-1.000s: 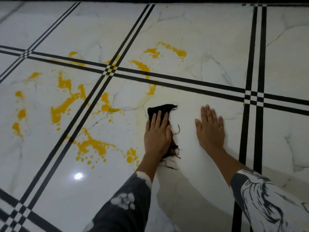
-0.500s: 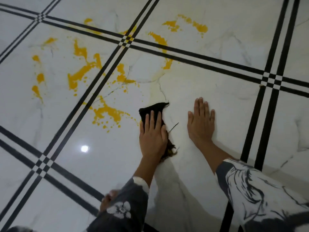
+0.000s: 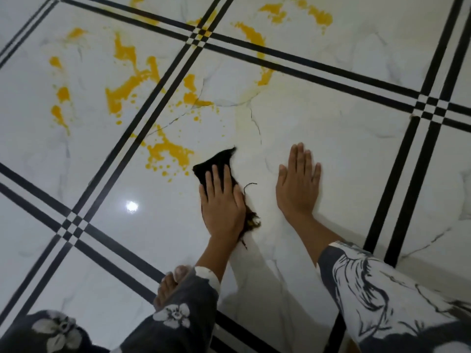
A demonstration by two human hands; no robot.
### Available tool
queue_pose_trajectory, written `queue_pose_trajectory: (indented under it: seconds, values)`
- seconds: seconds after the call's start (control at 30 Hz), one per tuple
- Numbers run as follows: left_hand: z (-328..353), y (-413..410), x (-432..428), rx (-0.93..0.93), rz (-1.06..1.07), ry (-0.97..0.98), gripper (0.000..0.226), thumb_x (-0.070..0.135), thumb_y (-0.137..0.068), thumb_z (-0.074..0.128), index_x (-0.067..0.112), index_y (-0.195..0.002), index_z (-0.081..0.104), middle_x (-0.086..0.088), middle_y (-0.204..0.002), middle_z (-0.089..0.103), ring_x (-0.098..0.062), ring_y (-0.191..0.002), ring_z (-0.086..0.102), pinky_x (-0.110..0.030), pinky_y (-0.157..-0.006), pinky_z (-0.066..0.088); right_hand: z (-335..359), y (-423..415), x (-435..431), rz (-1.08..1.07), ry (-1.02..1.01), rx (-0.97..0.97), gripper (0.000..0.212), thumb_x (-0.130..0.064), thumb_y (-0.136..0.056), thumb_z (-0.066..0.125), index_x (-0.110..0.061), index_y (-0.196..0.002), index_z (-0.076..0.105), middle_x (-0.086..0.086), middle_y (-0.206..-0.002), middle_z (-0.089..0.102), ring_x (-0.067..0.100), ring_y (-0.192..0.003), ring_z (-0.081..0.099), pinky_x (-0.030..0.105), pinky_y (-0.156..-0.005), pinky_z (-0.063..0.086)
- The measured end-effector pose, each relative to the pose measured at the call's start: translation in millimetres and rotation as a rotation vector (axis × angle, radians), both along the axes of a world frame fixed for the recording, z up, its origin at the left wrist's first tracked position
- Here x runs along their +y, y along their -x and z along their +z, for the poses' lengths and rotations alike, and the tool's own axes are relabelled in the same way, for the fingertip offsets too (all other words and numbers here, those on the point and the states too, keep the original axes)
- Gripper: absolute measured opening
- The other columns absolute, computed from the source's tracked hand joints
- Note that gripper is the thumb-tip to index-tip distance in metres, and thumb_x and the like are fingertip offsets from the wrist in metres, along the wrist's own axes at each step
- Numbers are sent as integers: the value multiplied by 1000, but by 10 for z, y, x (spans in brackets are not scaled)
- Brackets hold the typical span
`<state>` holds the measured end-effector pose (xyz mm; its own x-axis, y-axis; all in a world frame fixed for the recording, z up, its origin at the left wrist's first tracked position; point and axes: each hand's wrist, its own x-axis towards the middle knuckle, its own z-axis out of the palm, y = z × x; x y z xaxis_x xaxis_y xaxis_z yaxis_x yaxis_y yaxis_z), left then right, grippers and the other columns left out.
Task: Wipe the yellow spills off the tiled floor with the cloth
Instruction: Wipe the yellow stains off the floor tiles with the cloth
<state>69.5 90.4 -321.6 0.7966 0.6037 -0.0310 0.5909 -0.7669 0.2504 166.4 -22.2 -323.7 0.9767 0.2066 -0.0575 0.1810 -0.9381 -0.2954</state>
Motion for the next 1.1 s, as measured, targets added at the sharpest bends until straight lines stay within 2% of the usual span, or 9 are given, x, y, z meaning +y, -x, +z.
queue_pose_trajectory:
  seconds: [0.17, 0.27, 0.4, 0.53, 0.63, 0.77, 0.83, 0.9, 1.1]
  values:
    - [42, -470, 37, 44, -294, 18, 59, 41, -93, 12, 21, -149, 20, -4, -157, 18, -21, -145, 13, -39, -117, 6, -3, -5, -13, 10, 7, 24, 63, -40, -92, 1, -13, -148, 7, 4, -157, 8, 19, -145, 8, 38, -115, -4]
    - [-6, -561, 181, 30, -180, 19, 57, 39, -94, 14, 23, -149, 19, -2, -157, 15, -19, -145, 10, -38, -117, 4, -5, -14, -45, 22, 30, 39, 63, -41, -91, -1, -14, -148, 4, 2, -157, 5, 17, -145, 6, 37, -114, -6]
    - [-6, -291, -164, -23, 8, -13, 56, 36, -96, 20, 16, -147, 26, -10, -154, 25, -26, -143, 20, -40, -117, 10, -4, -42, -71, 48, 6, 38, 55, -37, -98, 12, -15, -148, 9, 1, -157, 8, 17, -145, 8, 39, -115, -6]
    - [33, -450, -417, 17, -305, -4, 54, 36, -95, 24, 17, -146, 30, -9, -152, 31, -25, -141, 26, -40, -116, 13, 80, -274, -175, -58, 12, -12, 59, -39, -95, 6, -16, -148, 15, 1, -157, 11, 17, -145, 9, 38, -111, -15]
    - [56, -1088, -68, 68, -562, 11, 59, 41, -93, 13, 24, -148, 24, -3, -156, 21, -20, -144, 16, -37, -116, 7, 67, -618, -352, -2, 52, 46, 51, -33, -101, 18, -17, -149, 6, 2, -158, 3, 17, -145, 3, 41, -115, -8]
    - [0, -1441, 469, 57, -328, 2, 55, 38, -96, 15, 24, -149, 16, -1, -158, 13, -18, -146, 7, -35, -117, 1, 76, -946, -486, 98, 94, 52, 52, -33, -101, 19, -18, -149, 4, 2, -158, 2, 18, -145, 3, 42, -115, -3]
    - [-15, -1270, 305, 24, -143, -25, 61, 40, -93, 7, 21, -150, 17, -4, -158, 14, -20, -146, 8, -37, -117, 2, 73, -1078, -521, 83, 84, 48, 52, -32, -101, 19, -17, -149, 5, 2, -158, 2, 18, -145, 2, 41, -116, -3]
    - [-2, -1123, -1, 28, -107, -33, 65, 42, -90, 3, 19, -150, 15, -6, -158, 14, -22, -146, 8, -38, -117, 2, 73, -1224, -511, 54, 68, 46, 52, -31, -101, 20, -17, -149, 5, 3, -158, 1, 19, -145, 2, 41, -116, -2]
    - [55, -1886, 89, 67, -644, 3, 52, 37, -99, 21, 25, -149, 17, -1, -158, 13, -19, -146, 7, -36, -116, 1, 28, -1527, -342, 50, 56, 34, 52, -31, -101, 20, -16, -149, 5, 2, -158, 3, 17, -145, 2, 42, -116, -2]
